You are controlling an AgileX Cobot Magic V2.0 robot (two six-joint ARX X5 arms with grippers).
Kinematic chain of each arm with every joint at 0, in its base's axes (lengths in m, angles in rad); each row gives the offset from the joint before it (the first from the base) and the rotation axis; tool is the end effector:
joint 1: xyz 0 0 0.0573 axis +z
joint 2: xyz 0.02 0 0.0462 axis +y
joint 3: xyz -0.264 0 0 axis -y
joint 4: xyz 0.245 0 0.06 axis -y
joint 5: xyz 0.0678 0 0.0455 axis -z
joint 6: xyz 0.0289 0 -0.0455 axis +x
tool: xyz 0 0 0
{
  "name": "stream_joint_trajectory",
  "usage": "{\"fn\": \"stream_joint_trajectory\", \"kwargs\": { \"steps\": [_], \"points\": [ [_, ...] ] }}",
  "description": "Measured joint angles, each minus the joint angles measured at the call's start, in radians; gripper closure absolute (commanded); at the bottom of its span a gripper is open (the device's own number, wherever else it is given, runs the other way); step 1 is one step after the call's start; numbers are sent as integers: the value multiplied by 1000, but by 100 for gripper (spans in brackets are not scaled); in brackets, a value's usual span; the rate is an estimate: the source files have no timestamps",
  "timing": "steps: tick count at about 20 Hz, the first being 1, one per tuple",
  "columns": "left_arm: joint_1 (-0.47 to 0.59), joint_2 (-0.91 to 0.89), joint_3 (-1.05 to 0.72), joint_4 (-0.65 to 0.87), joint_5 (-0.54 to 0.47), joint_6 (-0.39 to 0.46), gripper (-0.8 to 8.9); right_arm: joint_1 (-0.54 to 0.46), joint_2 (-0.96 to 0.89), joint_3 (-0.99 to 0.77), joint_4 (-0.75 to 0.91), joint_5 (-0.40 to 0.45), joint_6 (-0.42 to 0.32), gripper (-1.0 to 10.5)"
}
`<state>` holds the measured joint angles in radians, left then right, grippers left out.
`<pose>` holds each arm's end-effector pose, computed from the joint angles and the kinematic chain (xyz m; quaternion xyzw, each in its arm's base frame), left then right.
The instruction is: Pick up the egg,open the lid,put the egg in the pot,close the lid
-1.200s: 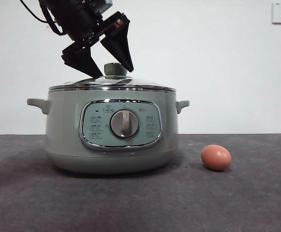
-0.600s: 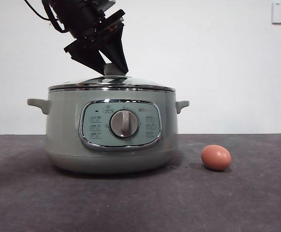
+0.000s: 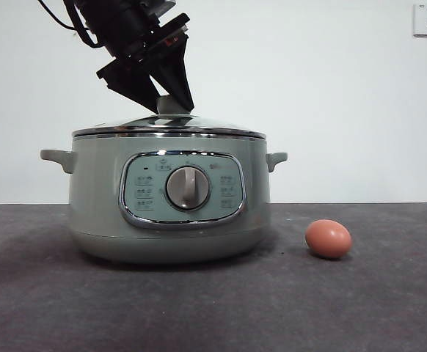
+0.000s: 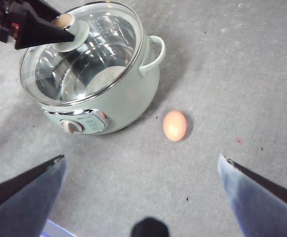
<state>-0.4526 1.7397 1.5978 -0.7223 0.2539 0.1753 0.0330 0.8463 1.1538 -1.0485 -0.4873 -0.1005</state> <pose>0.3364 -0.1716 0.3156 0.1160 0.3876 -0.3494 0.8451 0.1287 0.0178 0.3695 0.0362 0.3403 0.2572 0.9037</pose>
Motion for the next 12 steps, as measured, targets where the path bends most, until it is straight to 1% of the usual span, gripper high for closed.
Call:
{"fn": "stream_joint_trajectory", "kwargs": {
  "steps": [5, 10, 12],
  "points": [
    [0, 7, 122, -119, 0, -11, 821, 0, 38, 0, 1, 0, 0, 349],
    [6, 5, 307, -214, 3, -12, 821, 0, 94, 0, 34, 0, -1, 349],
    [22, -31, 321, -226, 7, -12, 821, 0, 131, 0, 55, 0, -1, 350]
  ]
}}
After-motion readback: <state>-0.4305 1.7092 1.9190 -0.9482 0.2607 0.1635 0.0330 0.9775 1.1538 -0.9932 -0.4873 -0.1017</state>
